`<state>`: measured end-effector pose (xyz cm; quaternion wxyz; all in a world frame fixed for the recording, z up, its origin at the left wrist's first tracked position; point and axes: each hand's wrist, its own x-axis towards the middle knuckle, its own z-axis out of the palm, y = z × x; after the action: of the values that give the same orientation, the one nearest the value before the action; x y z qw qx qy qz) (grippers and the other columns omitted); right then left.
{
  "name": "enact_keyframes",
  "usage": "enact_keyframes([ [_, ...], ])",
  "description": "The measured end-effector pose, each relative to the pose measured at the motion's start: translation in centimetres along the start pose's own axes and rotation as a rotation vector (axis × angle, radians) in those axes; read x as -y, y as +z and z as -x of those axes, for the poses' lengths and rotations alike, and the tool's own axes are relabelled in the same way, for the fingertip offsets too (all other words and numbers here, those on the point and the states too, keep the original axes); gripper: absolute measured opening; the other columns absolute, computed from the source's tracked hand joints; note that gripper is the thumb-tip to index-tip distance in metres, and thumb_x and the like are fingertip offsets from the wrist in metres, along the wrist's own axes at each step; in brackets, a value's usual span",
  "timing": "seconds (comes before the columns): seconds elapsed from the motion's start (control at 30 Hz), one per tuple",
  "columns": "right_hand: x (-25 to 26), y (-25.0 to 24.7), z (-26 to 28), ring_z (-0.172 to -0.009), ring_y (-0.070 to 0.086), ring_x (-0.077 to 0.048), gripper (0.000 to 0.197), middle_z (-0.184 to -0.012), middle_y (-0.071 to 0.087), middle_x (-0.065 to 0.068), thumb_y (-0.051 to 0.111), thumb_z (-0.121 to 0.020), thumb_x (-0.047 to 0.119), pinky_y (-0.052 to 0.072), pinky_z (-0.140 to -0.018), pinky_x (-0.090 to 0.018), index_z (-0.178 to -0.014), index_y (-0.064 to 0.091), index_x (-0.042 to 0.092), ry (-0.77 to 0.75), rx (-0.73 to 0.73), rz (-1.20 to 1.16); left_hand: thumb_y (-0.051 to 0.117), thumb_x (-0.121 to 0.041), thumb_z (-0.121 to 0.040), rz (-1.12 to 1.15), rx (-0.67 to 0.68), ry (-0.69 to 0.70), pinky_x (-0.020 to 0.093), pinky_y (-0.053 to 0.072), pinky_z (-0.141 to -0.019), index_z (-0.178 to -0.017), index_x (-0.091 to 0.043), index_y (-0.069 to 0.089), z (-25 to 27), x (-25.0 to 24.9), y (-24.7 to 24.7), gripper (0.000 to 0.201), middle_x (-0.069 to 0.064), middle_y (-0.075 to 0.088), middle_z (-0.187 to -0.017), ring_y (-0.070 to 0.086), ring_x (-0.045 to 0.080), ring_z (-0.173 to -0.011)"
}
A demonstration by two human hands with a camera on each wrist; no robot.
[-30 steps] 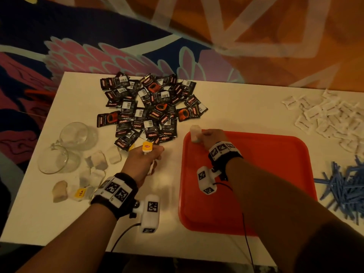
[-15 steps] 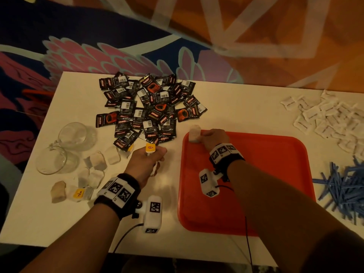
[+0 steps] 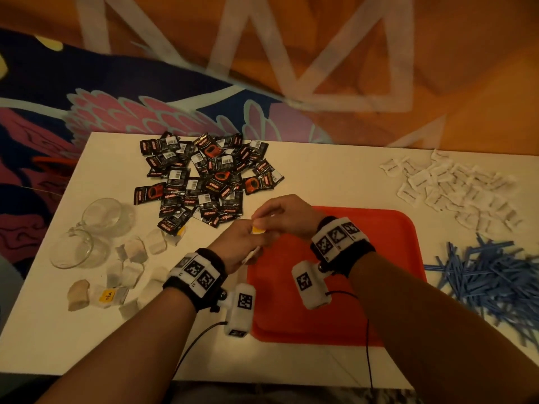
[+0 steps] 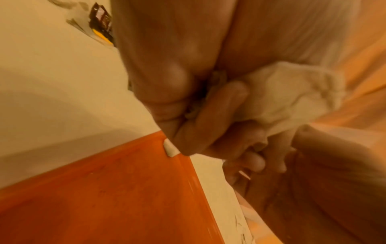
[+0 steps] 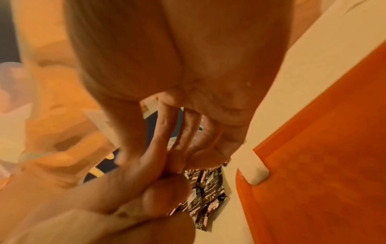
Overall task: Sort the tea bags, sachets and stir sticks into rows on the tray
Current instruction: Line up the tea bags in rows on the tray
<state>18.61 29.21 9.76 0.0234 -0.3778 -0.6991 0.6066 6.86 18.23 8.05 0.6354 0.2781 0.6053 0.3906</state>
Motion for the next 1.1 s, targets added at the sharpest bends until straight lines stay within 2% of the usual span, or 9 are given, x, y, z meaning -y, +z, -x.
enact_keyframes([
  [0.07,0.2,-0.5,0.8,-0.083,0.064,-0.011,0.006,-0.09,0.072,-0.004,0.075,-0.083,0.011,0.054,-0.082,-0.032,-0.082,0.073,0.016,-0.027,-0.064,0.051,0.061,-0.004,-0.095,0.018,0.025,0.011,0.02,0.03,-0.039,-0.08,-0.012,0.059,0.2,-0.6,0.8,0.017,0.0,0.051,-0.056,0.041,0.01,-0.041],
  [0.13,0.6,-1.3,1.7,-0.072,0.063,-0.009,0.014,-0.079,0.069,0.0,0.071,-0.085,0.006,0.055,-0.071,-0.032,-0.076,0.069,0.017,-0.003,-0.121,-0.038,0.062,-0.006,-0.094,0.057,0.038,0.014,0.019,0.031,-0.038,-0.081,-0.014,0.06,0.4,-1.0,1.3,0.015,0.0,0.054,-0.06,0.043,0.01,-0.043],
  [0.3,2.9,-3.1,3.9,-0.06,0.063,-0.009,0.012,-0.078,0.064,-0.005,0.061,-0.093,0.006,0.049,-0.057,-0.027,-0.083,0.061,0.012,-0.034,-0.27,-0.215,0.061,-0.005,-0.094,0.209,0.016,-0.003,0.016,0.033,-0.035,-0.085,-0.013,0.06,1.0,-0.9,2.1,0.012,-0.001,0.06,-0.068,0.048,0.008,-0.044],
  [0.4,4.5,-3.9,4.9,-0.056,0.064,-0.01,0.01,-0.081,0.062,-0.005,0.057,-0.096,0.008,0.047,-0.05,-0.023,-0.087,0.057,0.011,-0.068,-0.339,-0.274,0.064,-0.011,-0.091,0.287,0.023,-0.013,0.016,0.031,-0.034,-0.086,-0.016,0.061,1.3,-0.4,2.4,0.008,-0.002,0.06,-0.073,0.049,0.008,-0.045],
  [0.53,6.4,-4.7,5.9,-0.057,0.065,-0.012,0.008,-0.082,0.062,-0.006,0.056,-0.097,0.008,0.047,-0.053,-0.025,-0.089,0.056,0.01,-0.13,-0.387,-0.288,0.068,-0.019,-0.081,0.326,0.05,-0.009,0.017,0.03,-0.036,-0.09,-0.016,0.061,1.8,0.0,2.7,0.012,-0.001,0.061,-0.077,0.049,0.009,-0.048],
  [0.63,7.3,-5.0,6.4,-0.059,0.067,-0.013,0.006,-0.082,0.064,-0.005,0.055,-0.098,0.01,0.049,-0.056,-0.026,-0.092,0.056,0.011,-0.157,-0.415,-0.241,0.066,-0.021,-0.083,0.338,0.078,0.011,0.017,0.032,-0.036,-0.094,-0.015,0.06,2.1,0.1,2.8,0.014,0.0,0.062,-0.079,0.049,0.009,-0.048],
  [0.77,8.1,-5.2,7.1,-0.057,0.065,-0.009,0.008,-0.071,0.063,0.0,0.054,-0.098,0.01,0.049,-0.055,-0.025,-0.091,0.056,0.013,-0.196,-0.476,-0.205,0.061,-0.025,-0.088,0.357,0.099,0.046,0.016,0.03,-0.035,-0.104,-0.012,0.057,2.3,0.1,2.7,0.02,-0.001,0.062,-0.079,0.046,0.009,-0.05],
  [0.93,9.2,-5.9,7.6,-0.054,0.063,-0.008,0.014,-0.068,0.061,-0.001,0.053,-0.097,0.006,0.046,-0.051,-0.022,-0.087,0.054,0.015,-0.264,-0.501,-0.32,0.065,-0.02,-0.084,0.394,0.041,0.043,0.016,0.029,-0.035,-0.129,-0.005,0.05,2.1,0.6,2.7,0.05,-0.001,0.06,-0.079,0.045,0.007,-0.047],
  [1.1,10.2,-6.3,8.2,-0.056,0.063,-0.01,0.014,-0.076,0.06,-0.006,0.051,-0.098,0.005,0.046,-0.051,-0.021,-0.087,0.052,0.014,-0.315,-0.483,-0.377,0.068,-0.018,-0.08,0.352,0.036,0.026,0.016,0.03,-0.034,-0.113,-0.009,0.061,2.3,0.8,2.6,0.035,0.001,0.059,-0.078,0.044,0.007,-0.044],
])
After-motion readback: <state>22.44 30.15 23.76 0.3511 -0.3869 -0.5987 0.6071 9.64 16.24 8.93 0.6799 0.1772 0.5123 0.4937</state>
